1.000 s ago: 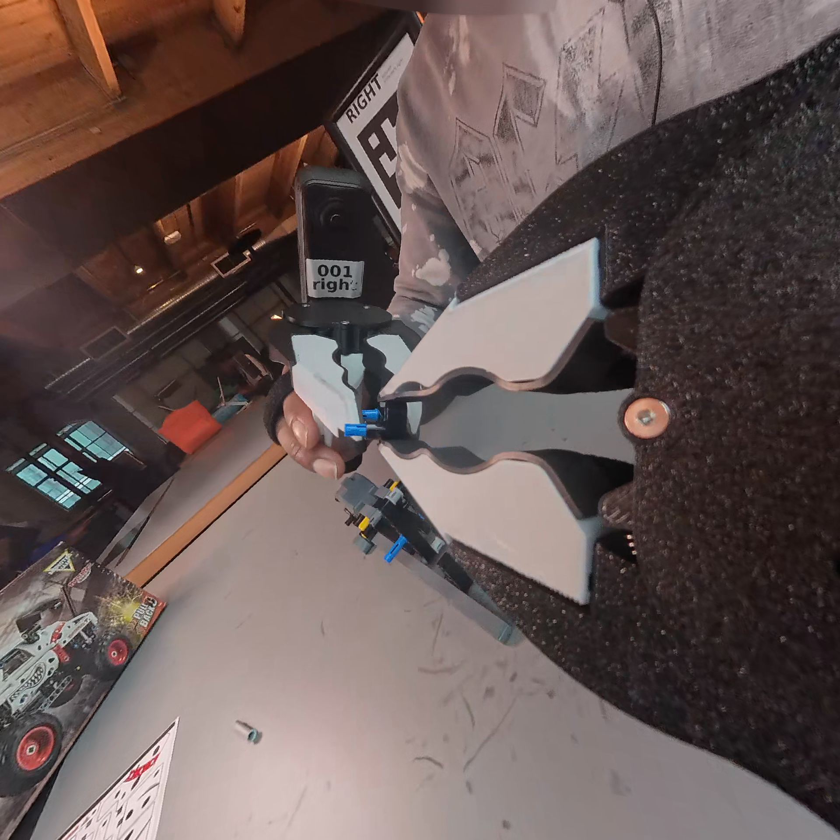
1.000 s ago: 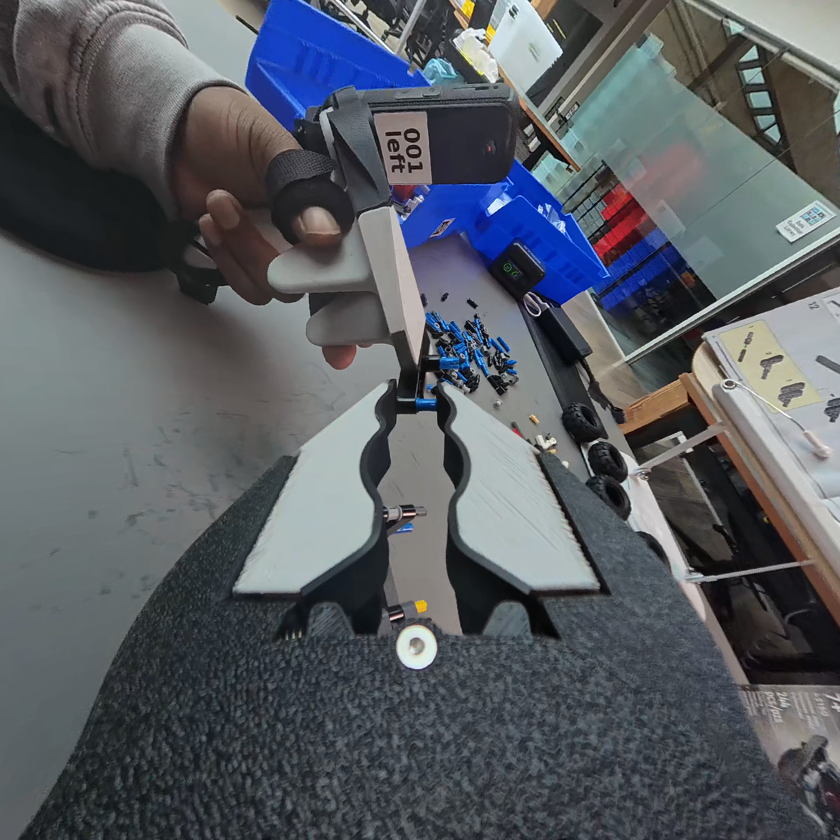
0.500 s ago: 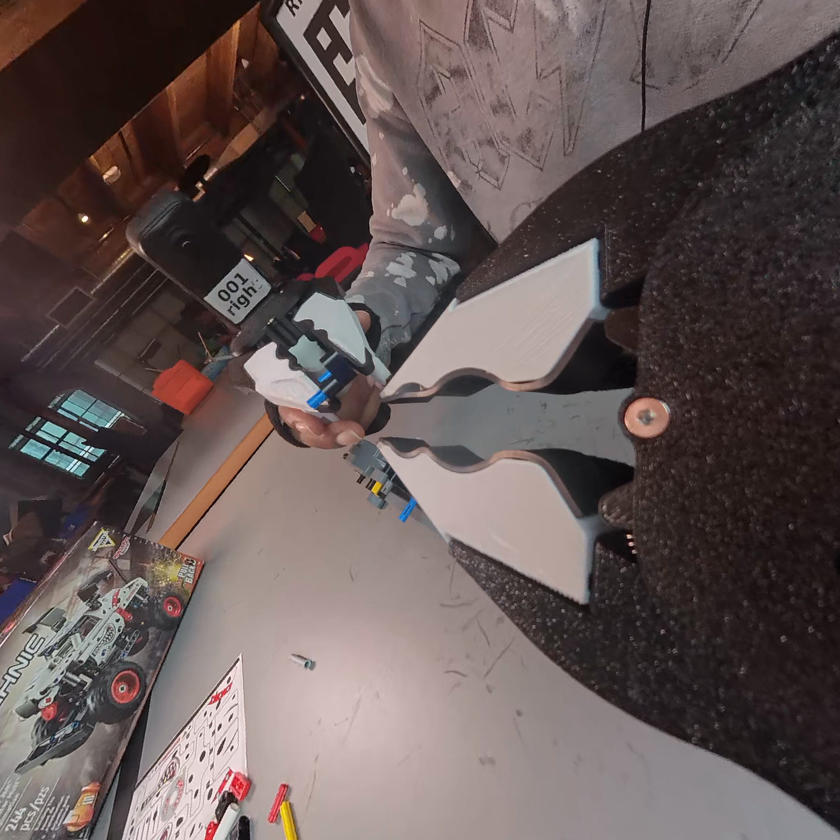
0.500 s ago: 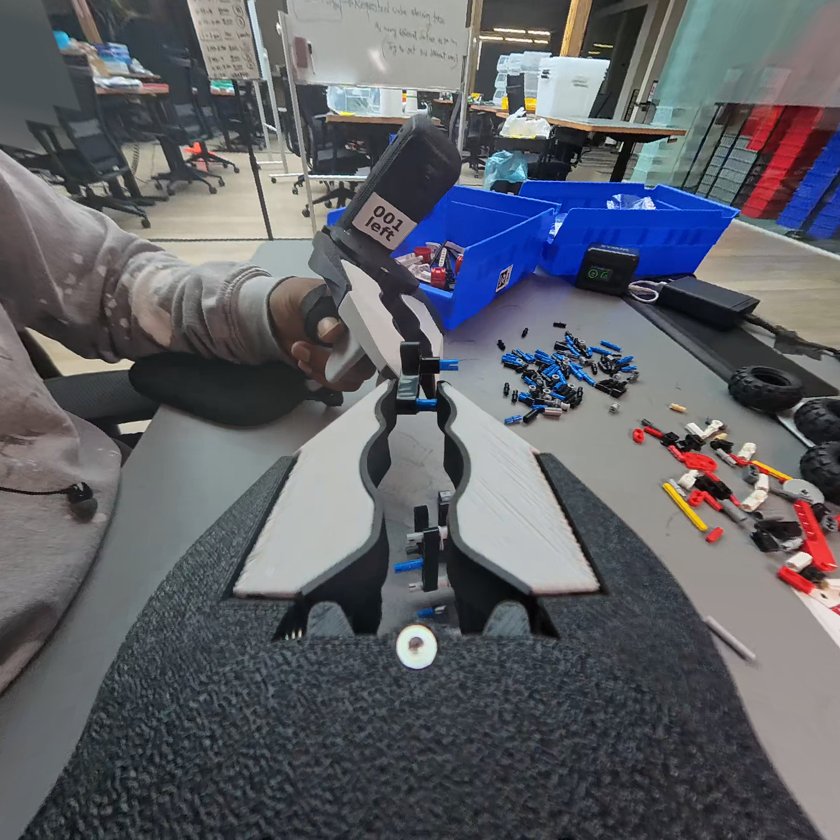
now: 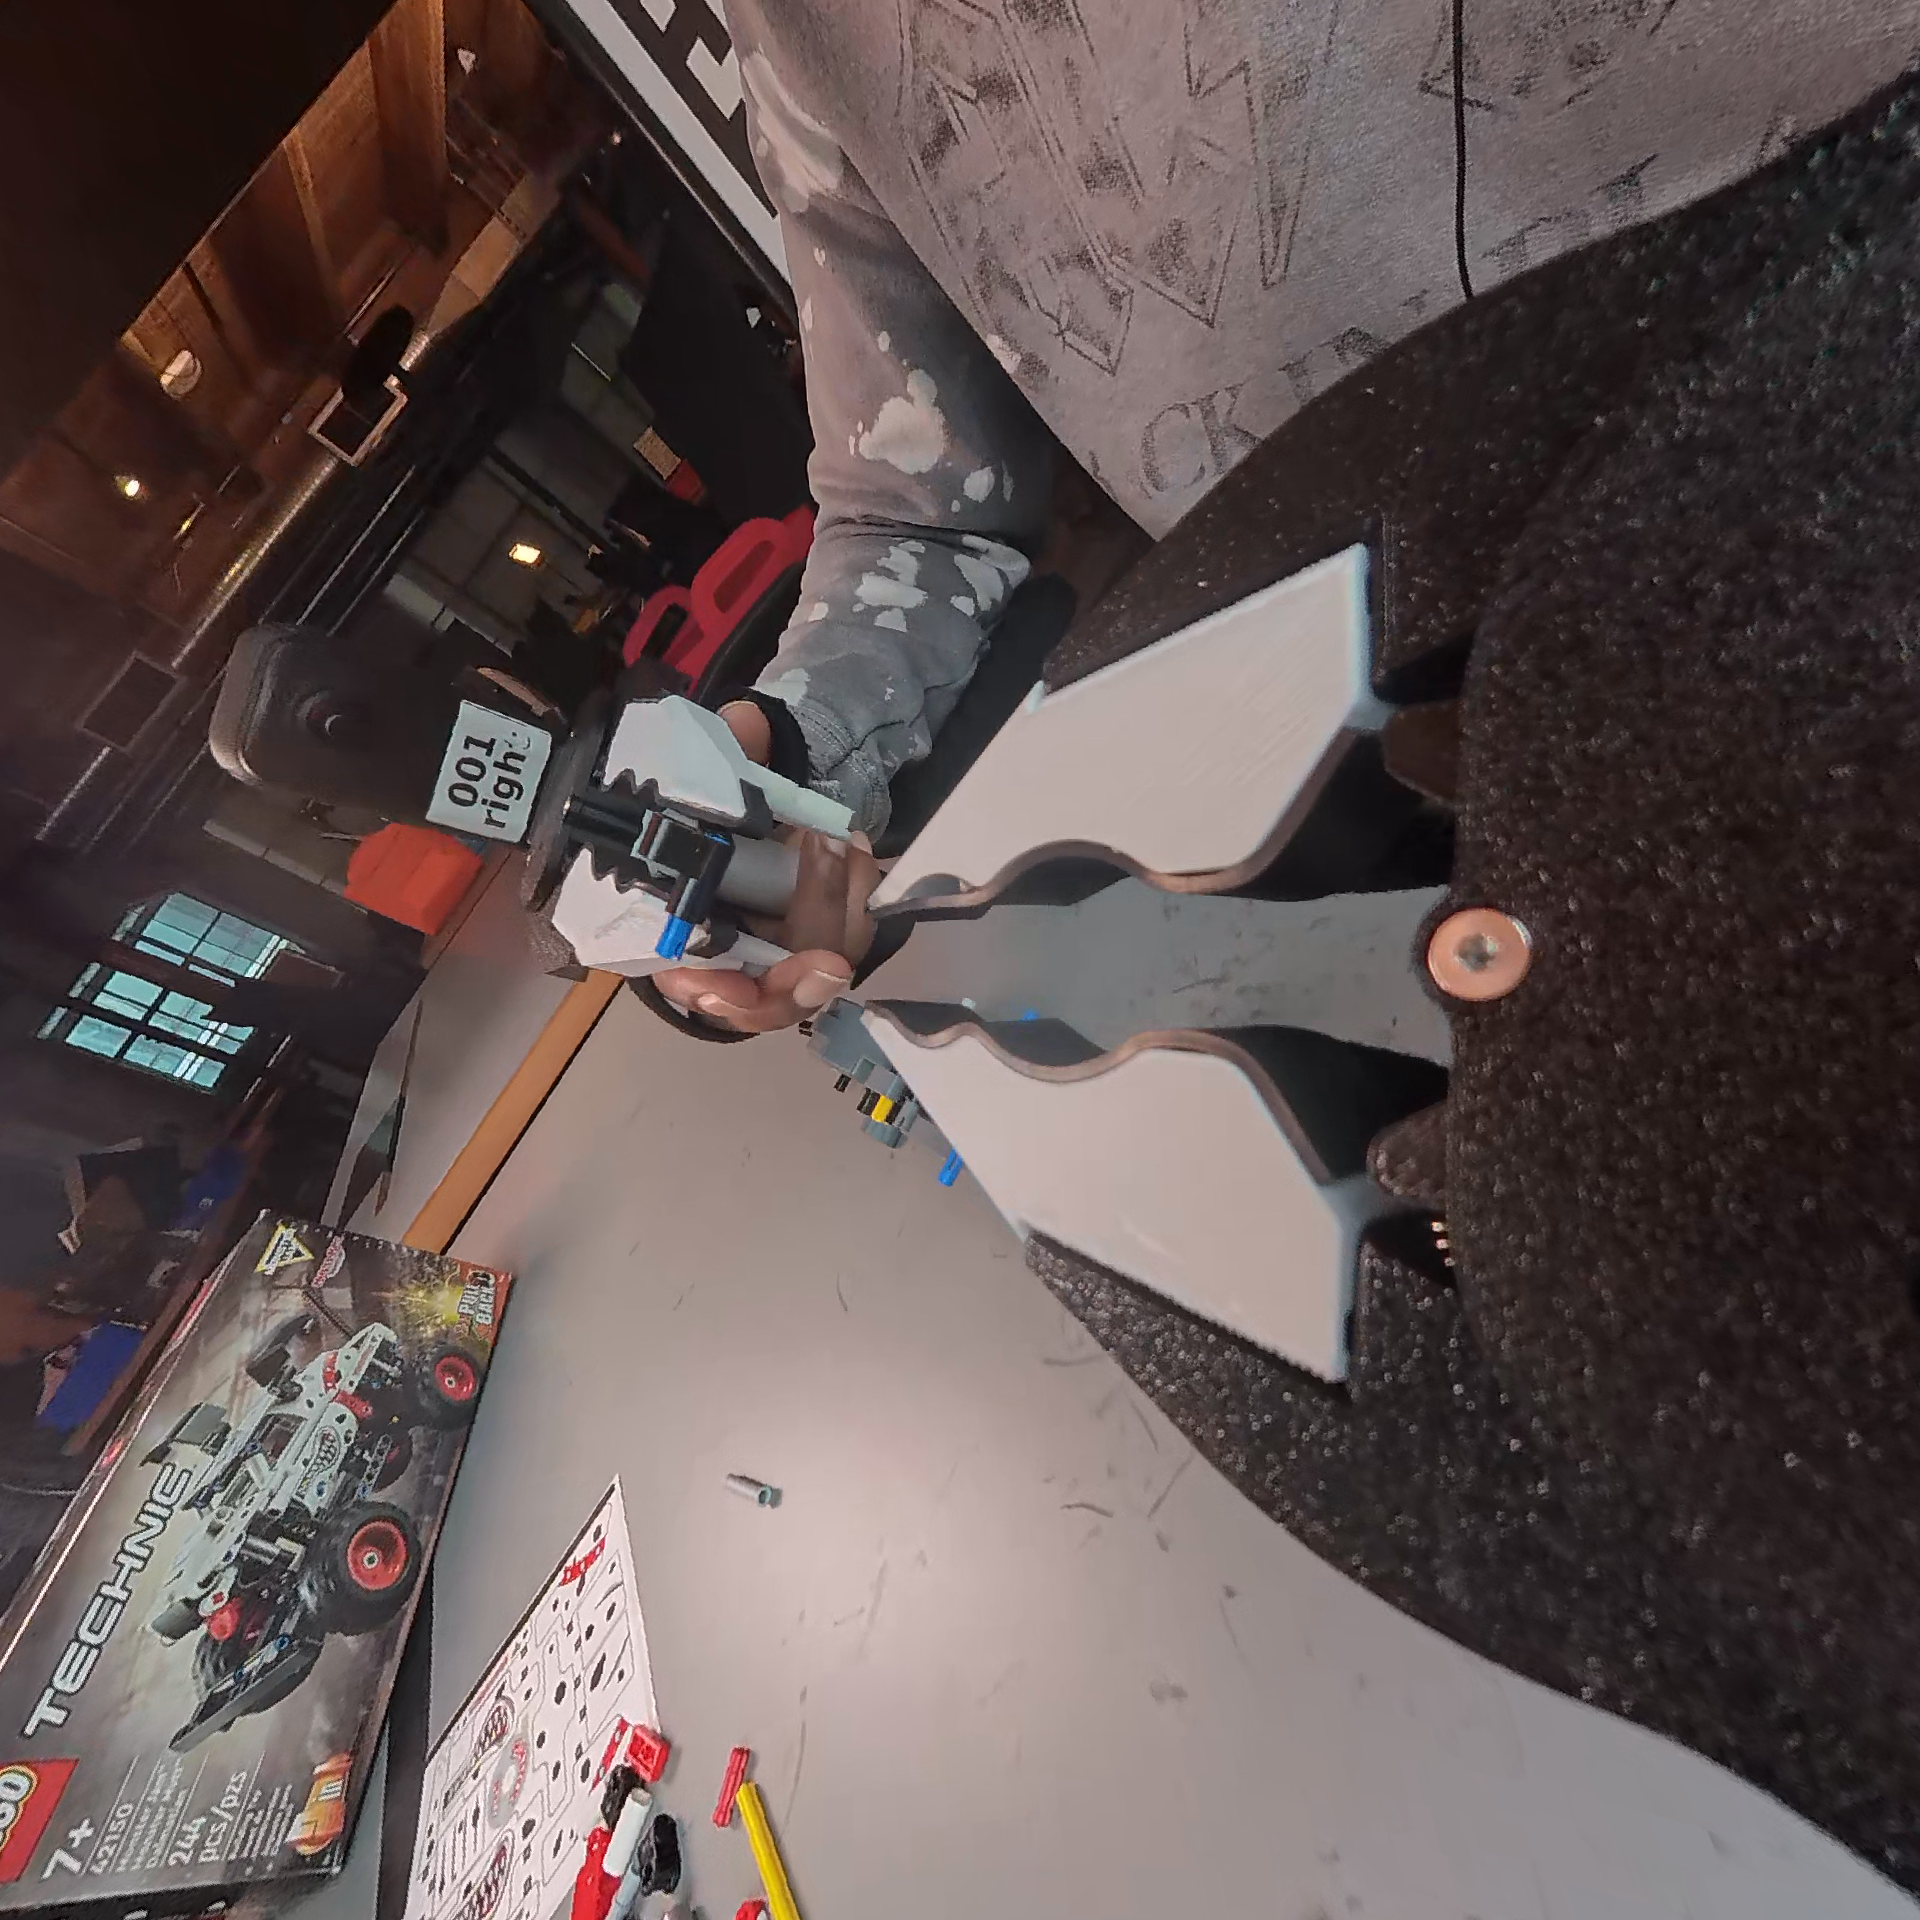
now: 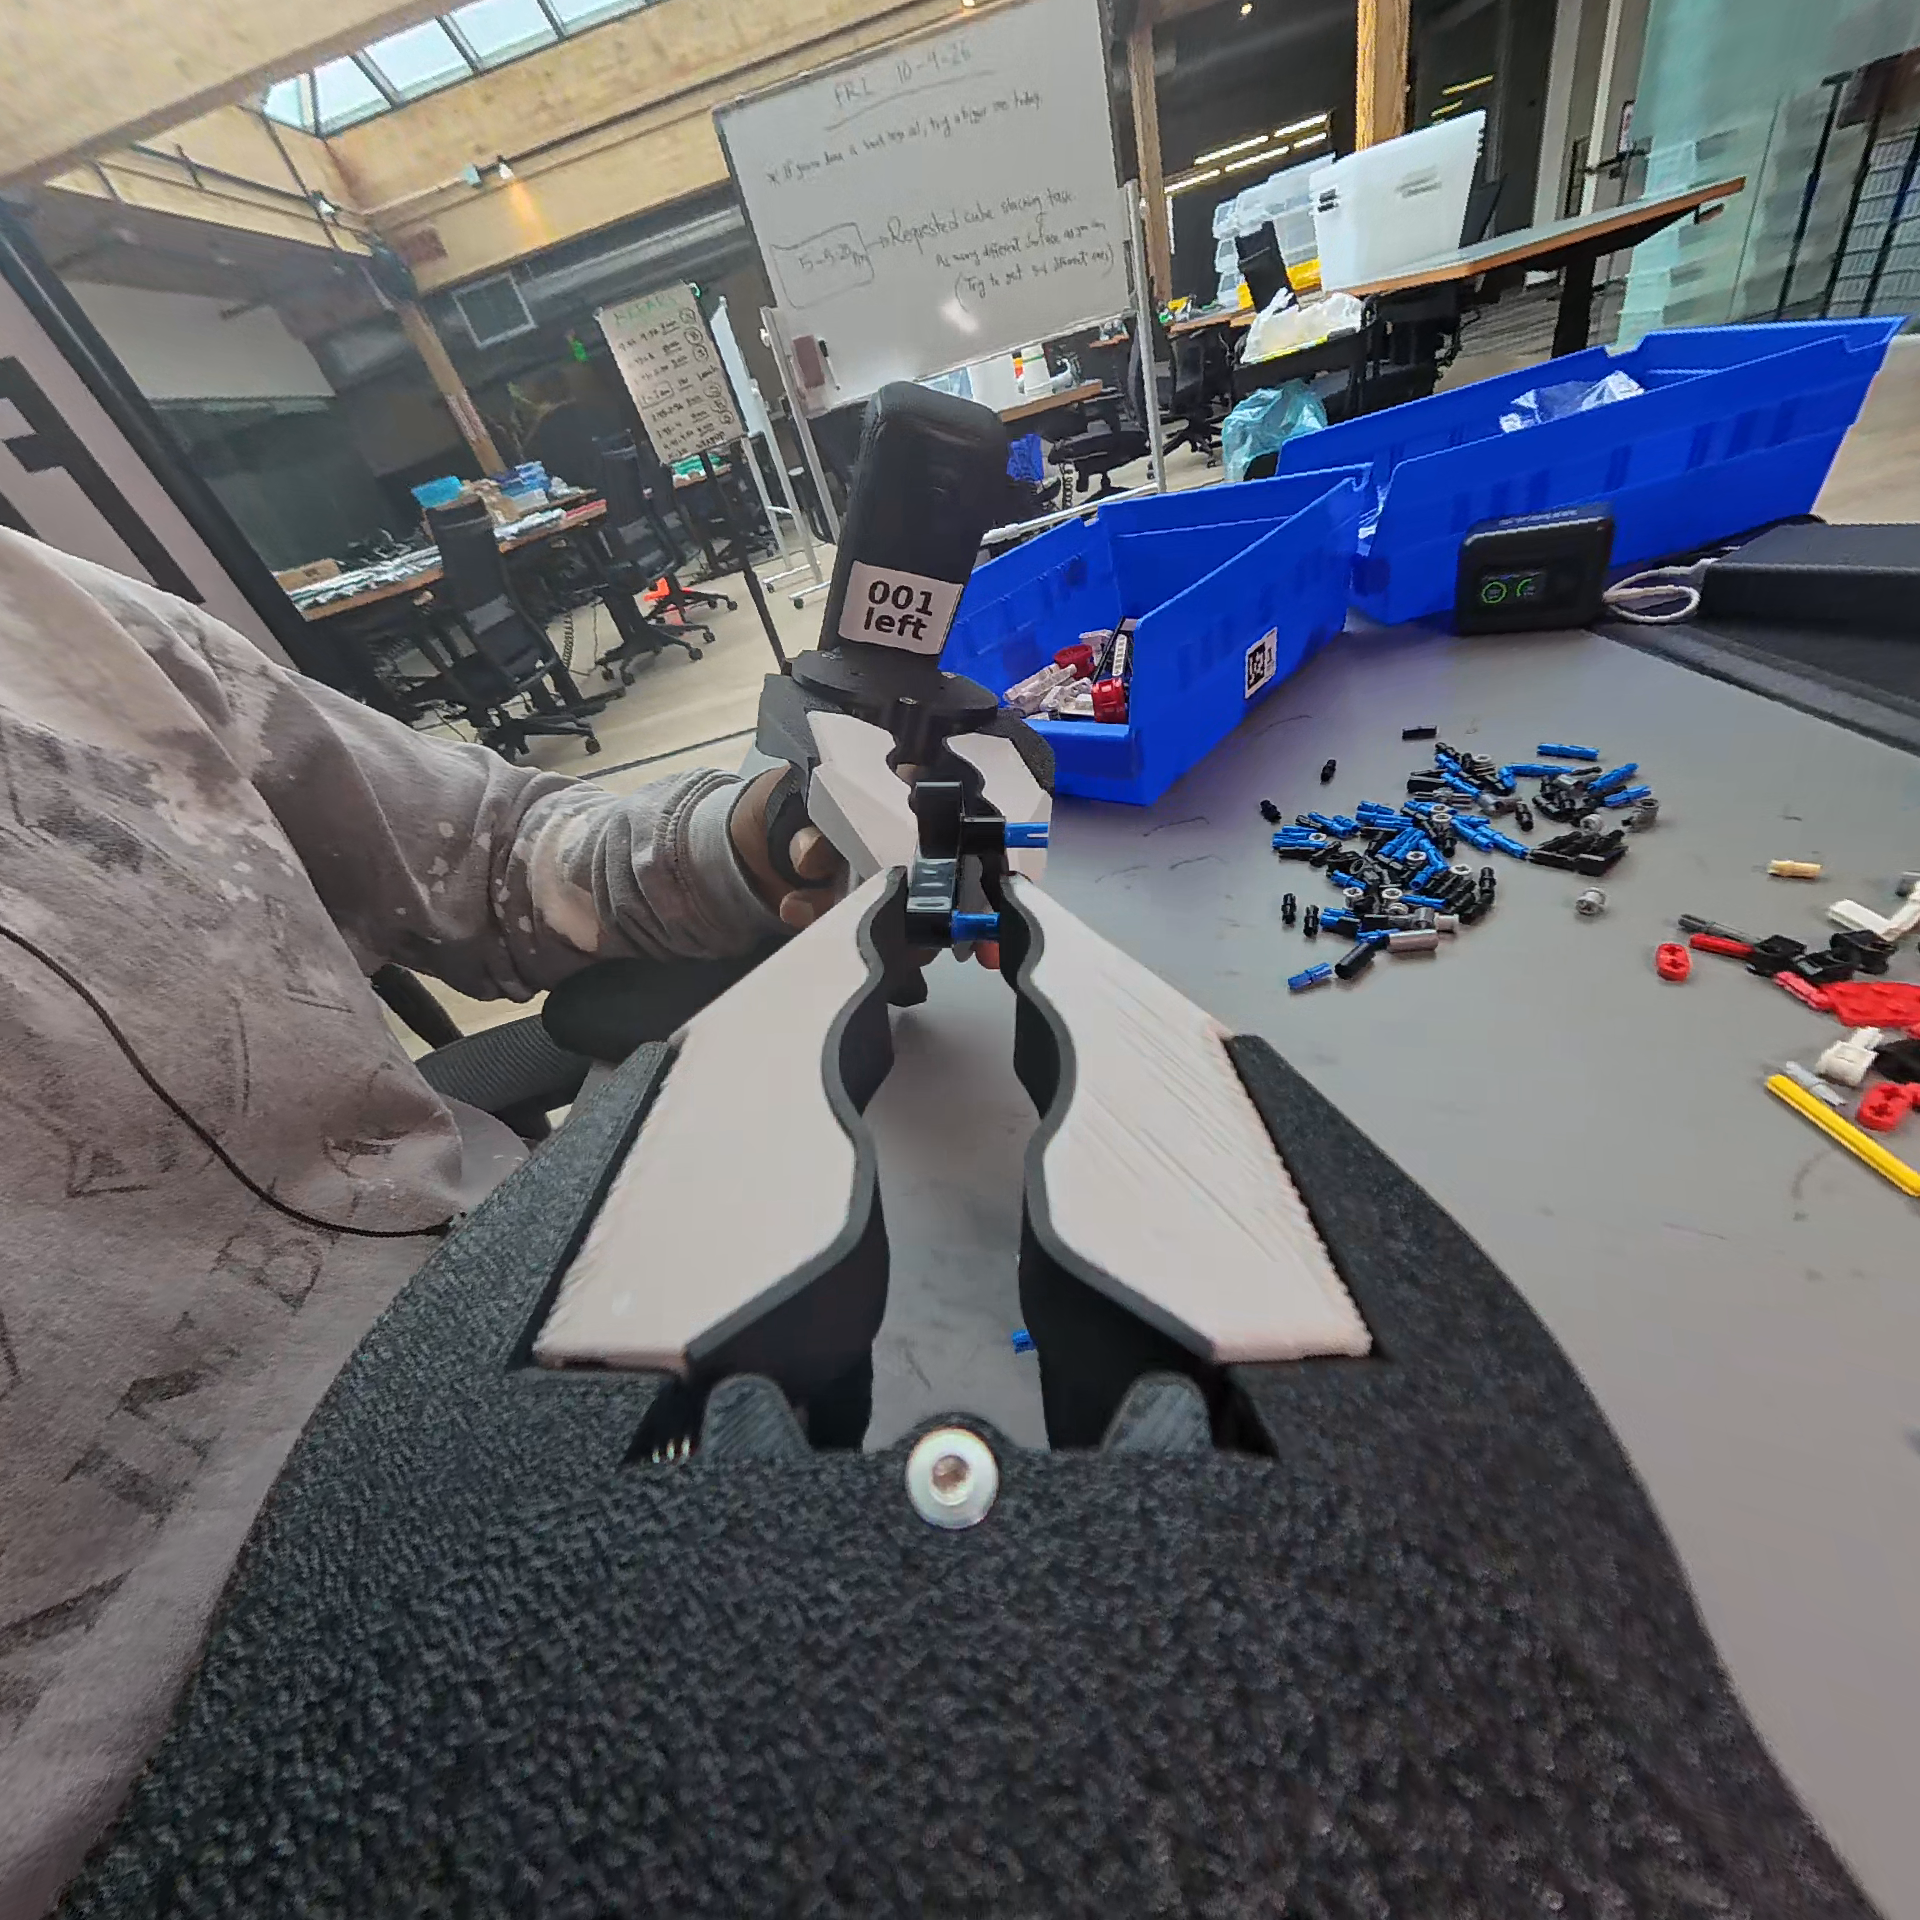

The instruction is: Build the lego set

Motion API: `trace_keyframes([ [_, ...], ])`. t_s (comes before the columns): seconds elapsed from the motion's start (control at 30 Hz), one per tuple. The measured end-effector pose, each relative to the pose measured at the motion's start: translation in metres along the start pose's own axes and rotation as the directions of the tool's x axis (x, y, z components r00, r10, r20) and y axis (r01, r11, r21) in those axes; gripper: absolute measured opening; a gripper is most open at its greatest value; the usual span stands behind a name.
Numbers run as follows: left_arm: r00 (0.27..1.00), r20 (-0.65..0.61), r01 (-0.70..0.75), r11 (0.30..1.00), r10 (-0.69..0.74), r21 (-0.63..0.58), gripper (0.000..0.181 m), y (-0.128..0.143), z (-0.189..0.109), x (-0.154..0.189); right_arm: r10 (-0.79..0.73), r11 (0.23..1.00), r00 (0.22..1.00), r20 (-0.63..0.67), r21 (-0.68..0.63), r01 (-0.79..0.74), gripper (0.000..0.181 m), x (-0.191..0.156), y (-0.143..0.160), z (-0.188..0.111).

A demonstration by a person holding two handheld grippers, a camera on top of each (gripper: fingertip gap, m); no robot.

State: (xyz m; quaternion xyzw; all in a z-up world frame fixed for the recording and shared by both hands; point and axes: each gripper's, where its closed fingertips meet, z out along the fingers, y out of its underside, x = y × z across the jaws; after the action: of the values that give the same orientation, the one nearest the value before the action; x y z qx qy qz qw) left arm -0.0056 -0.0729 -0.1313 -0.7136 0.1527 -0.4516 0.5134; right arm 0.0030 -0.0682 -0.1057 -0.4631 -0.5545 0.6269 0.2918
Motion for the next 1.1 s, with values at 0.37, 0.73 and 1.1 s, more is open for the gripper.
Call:
trace_keyframes([
  [0.37,0.999,-0.043,-0.012,1.0,0.013,0.029,0.018,-0.006,-0.001,0.009,0.023,0.999,0.999,0.032,-0.023,-0.022,0.016,-0.004,0.006,0.003],
  [0.73,0.979,-0.185,-0.067,0.994,0.081,0.082,0.029,-0.016,-0.009,0.036,-0.361,0.93,0.932,0.029,-0.06,0.362,0.017,-0.029,0.017,0.013],
  [1.1,0.925,-0.102,-0.367,0.93,0.367,0.026,0.041,-0.003,-0.001,0.05,-0.222,0.973,0.963,0.154,-0.027,0.229,0.016,-0.046,0.014,0.011],
])
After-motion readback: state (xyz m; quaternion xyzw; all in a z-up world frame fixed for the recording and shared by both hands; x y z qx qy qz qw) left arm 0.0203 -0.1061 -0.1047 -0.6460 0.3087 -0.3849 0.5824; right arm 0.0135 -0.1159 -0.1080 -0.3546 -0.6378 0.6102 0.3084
